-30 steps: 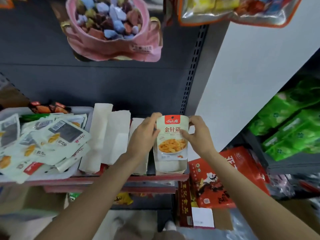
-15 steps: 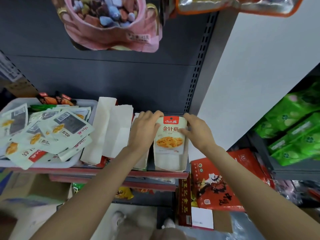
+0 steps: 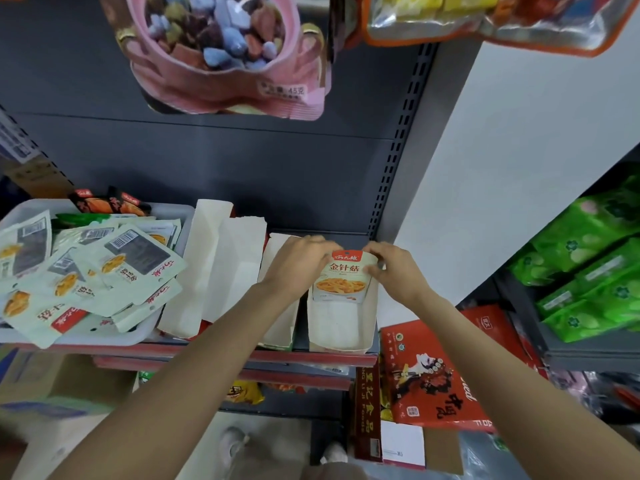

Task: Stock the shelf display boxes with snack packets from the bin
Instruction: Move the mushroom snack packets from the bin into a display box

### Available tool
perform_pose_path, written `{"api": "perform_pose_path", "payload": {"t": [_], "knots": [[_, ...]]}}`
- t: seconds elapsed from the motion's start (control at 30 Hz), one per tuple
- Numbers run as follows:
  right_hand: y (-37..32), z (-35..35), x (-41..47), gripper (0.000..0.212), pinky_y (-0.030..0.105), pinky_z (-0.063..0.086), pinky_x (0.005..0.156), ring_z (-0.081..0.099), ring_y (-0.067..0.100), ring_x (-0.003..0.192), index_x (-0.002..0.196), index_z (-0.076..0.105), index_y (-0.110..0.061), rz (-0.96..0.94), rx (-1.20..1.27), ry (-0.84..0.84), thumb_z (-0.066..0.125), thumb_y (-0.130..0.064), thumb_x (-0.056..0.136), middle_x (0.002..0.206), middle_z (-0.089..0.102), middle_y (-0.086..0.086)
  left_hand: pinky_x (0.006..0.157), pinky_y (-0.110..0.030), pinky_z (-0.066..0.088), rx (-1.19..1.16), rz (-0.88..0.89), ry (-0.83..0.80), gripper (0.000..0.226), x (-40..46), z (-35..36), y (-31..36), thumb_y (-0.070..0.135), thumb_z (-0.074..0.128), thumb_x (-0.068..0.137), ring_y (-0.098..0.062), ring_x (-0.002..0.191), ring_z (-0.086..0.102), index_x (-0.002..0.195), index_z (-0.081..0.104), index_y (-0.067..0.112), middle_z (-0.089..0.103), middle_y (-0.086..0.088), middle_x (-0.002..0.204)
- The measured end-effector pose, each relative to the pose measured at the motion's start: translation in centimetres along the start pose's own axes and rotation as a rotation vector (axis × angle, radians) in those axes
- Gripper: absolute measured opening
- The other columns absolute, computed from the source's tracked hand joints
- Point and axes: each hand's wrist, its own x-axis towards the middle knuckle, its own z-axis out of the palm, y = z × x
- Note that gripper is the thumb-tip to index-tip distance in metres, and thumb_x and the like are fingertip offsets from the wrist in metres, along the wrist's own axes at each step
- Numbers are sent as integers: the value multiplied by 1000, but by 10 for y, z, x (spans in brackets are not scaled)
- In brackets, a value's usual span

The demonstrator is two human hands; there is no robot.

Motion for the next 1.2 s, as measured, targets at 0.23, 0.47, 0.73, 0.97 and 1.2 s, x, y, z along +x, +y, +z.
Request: {"api": "perform_pose_path", "payload": {"t": [0.23,0.47,0.73,0.97,1.2], "knots": [[2,6,3,17,13,37,64,52,14,85,103,59,-12,30,11,-39,62,-8,86,101,58,5,102,-30,21,250,46,-98,41,3,4,-1,27,48,97,-15,122,39,138,43,27,55,4,127],[-26,4,4,32,17,33,90,45,7,108,120,58,-17,-45,69,70,60,-15,87,110,49,-8,97,-32,35,-8,-7,128,49,-18,-13,-7,20,57,91,-19,115,47,138,42,22,55,0,127],[-123,53,38,25,18,39,86,55,14,103,115,59,-12,-197,73,-18,52,-9,91,113,57,4,77,-33,51,-134,-332,398,27,-74,-64,-76,12,54,90,-22,91,63,116,60,17,68,-3,99],[-229,142,77,24,32,47,87,56,24,102,115,57,-8,-268,10,-117,50,-12,92,115,56,10,73,-36,47,-87,-626,397,26,-135,-114,-200,18,53,91,-30,93,60,116,59,16,66,-10,104],[-337,250,117,46,35,37,104,38,24,128,137,42,-16,-203,-84,-217,51,-20,92,139,39,7,84,-41,48,-21,-662,287,25,-189,-166,-355,17,54,91,-31,104,57,113,62,8,63,-14,113]]}}
